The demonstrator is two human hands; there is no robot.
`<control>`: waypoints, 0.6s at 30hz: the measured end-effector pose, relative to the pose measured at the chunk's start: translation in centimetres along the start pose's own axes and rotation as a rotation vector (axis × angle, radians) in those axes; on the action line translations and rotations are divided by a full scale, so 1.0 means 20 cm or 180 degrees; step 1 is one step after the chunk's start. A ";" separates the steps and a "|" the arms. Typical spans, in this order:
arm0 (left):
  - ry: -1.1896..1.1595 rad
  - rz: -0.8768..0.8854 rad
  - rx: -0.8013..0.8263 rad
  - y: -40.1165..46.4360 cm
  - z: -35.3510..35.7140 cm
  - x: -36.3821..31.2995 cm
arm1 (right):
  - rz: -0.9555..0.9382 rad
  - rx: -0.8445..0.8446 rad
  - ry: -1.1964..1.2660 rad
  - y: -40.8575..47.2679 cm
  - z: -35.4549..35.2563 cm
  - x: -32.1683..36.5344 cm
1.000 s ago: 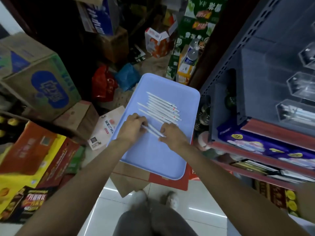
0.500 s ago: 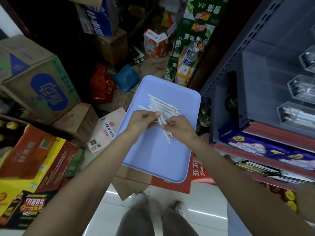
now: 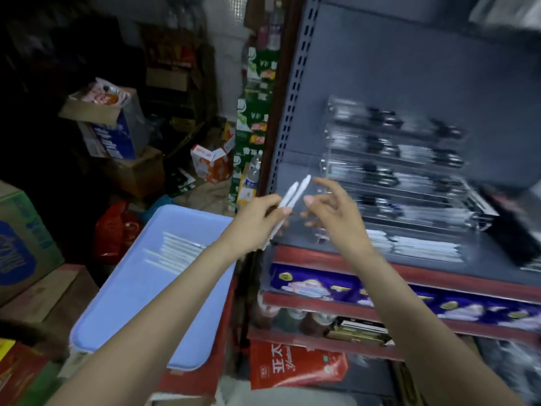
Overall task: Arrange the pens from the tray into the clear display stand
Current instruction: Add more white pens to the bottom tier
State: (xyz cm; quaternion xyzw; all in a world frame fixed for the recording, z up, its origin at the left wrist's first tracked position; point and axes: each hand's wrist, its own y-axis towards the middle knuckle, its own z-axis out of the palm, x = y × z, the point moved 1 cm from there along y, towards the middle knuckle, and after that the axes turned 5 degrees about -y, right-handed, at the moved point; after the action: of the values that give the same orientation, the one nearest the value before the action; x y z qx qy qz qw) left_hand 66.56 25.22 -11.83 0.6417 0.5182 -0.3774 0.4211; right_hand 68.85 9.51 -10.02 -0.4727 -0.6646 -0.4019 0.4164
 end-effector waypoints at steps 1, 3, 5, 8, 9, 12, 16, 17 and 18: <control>0.0123 0.0063 0.0162 0.02 0.09 -0.06 | -0.0028 -0.0028 0.0138 -0.01 -0.11 -0.01; 0.0239 0.0157 0.0410 0.06 0.27 -0.16 | -0.0044 -0.0167 0.0329 -0.05 -0.33 -0.05; 0.0130 0.0192 0.0526 0.12 0.43 -0.24 | 0.0042 -0.0299 0.0424 -0.10 -0.53 -0.11; -0.0035 0.0125 0.0415 0.19 0.65 -0.33 | 0.0181 -0.0610 0.0593 -0.16 -0.83 -0.24; -0.0101 0.0073 0.0346 0.20 0.70 -0.34 | 0.0231 -0.0748 0.0693 -0.17 -0.92 -0.29; -0.0135 -0.0085 0.0201 0.24 0.85 -0.35 | 0.0366 -0.0881 0.0746 -0.21 -1.12 -0.40; 0.0471 -0.0158 -0.0175 0.31 0.98 -0.35 | 0.0502 -0.1227 0.0123 -0.21 -1.29 -0.51; 0.0752 -0.0191 -0.0245 0.33 1.00 -0.36 | 0.0536 -0.1412 -0.0053 -0.20 -1.33 -0.53; 0.1001 -0.0248 -0.0272 0.34 1.03 -0.36 | 0.0586 -0.1553 -0.0180 -0.20 -1.37 -0.56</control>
State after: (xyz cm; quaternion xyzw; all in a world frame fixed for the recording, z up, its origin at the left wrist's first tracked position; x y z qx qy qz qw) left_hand 71.04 2.83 -11.53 0.6538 0.6178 -0.2660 0.3467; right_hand 72.15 -20.16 -11.97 -0.6286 -0.5136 -0.4974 0.3061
